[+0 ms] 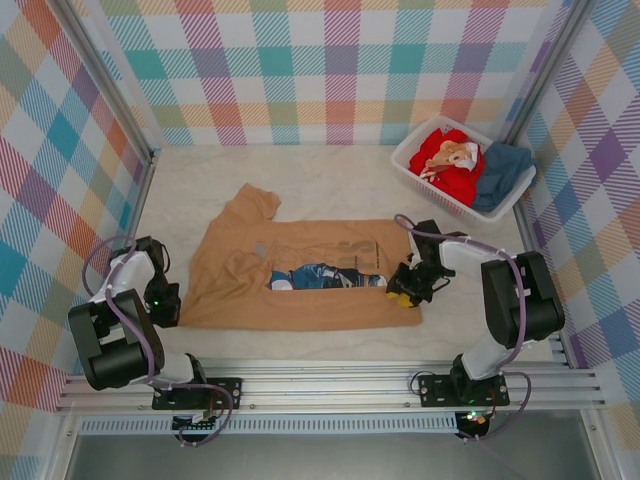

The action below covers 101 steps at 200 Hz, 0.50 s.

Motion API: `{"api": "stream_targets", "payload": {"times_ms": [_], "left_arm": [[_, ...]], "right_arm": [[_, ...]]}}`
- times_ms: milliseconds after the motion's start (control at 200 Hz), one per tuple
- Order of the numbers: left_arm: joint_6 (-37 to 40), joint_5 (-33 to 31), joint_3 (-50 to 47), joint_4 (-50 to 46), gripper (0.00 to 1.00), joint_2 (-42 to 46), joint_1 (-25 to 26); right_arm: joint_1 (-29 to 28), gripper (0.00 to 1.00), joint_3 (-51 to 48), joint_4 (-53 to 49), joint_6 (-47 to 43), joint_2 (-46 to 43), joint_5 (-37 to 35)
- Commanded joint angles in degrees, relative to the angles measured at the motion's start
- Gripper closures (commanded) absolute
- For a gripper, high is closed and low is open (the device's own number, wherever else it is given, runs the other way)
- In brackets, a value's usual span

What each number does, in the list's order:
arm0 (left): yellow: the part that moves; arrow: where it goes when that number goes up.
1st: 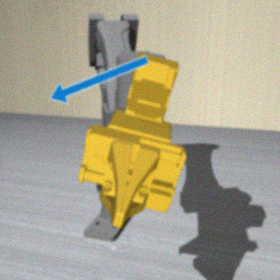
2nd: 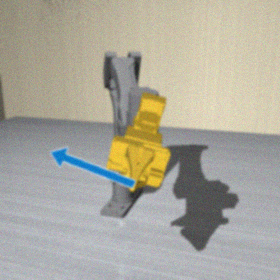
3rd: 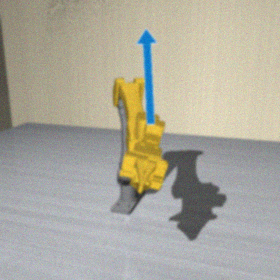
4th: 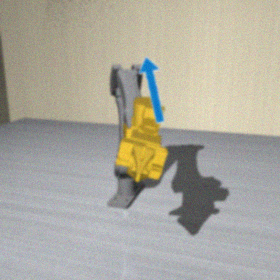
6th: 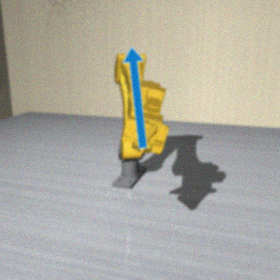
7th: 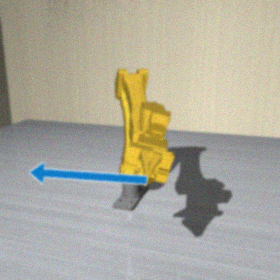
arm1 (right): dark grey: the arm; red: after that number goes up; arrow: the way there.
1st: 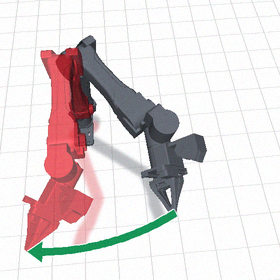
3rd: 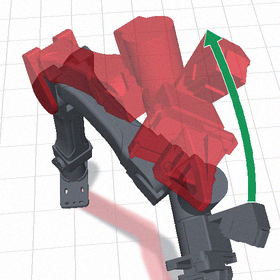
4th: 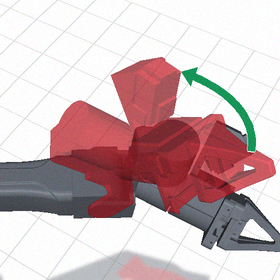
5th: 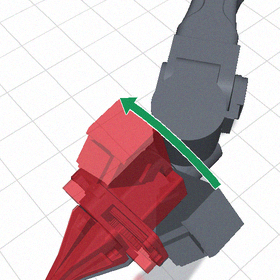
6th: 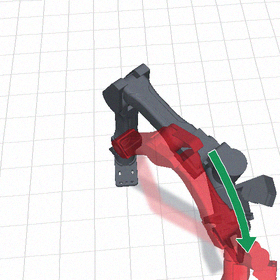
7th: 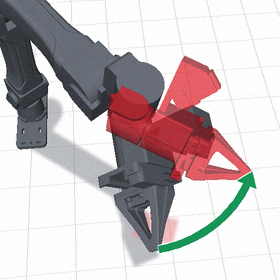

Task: Fold and stack the t-shirts

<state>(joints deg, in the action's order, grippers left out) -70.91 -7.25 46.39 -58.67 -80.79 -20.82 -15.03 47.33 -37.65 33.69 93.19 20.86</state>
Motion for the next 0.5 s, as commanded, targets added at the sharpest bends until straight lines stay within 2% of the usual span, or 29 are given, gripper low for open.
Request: {"api": "stream_targets", "payload": {"times_ms": [0,85,235,280,340,450,500], "left_arm": [[2.9,-4.6,0.8,-3.7,1.0,-0.5,-1.2],[3.0,-4.2,-0.5,-3.4,1.0,-1.2,-1.2],[3.5,-2.9,-2.5,-0.5,0.9,-2.3,-1.2],[4.5,-3.1,-2.2,0.0,0.84,-2.7,-1.2],[5.9,-3.3,-1.1,0.1,0.69,-2.9,-1.2],[9.0,-5.8,3.7,-1.6,0.57,-1.6,0.7],[10.4,-8.3,7.3,-3.2,0.56,-1.1,3.0]], "right_arm": [[0.2,0.67,-0.3,-1.6,-1.3,2.4,-3.8],[0.2,0.67,0.0,-2.1,-1.3,2.5,-3.9],[0.2,0.65,1.0,-3.0,-1.9,2.8,-2.8],[0.2,0.64,1.5,-3.4,-2.0,2.7,-2.4],[0.2,0.61,2.0,-4.2,-2.3,2.1,-2.3],[0.1,0.58,3.1,-5.3,-2.7,0.1,-2.0],[0.1,0.58,3.8,-6.3,-2.9,-0.7,-1.9]]}}
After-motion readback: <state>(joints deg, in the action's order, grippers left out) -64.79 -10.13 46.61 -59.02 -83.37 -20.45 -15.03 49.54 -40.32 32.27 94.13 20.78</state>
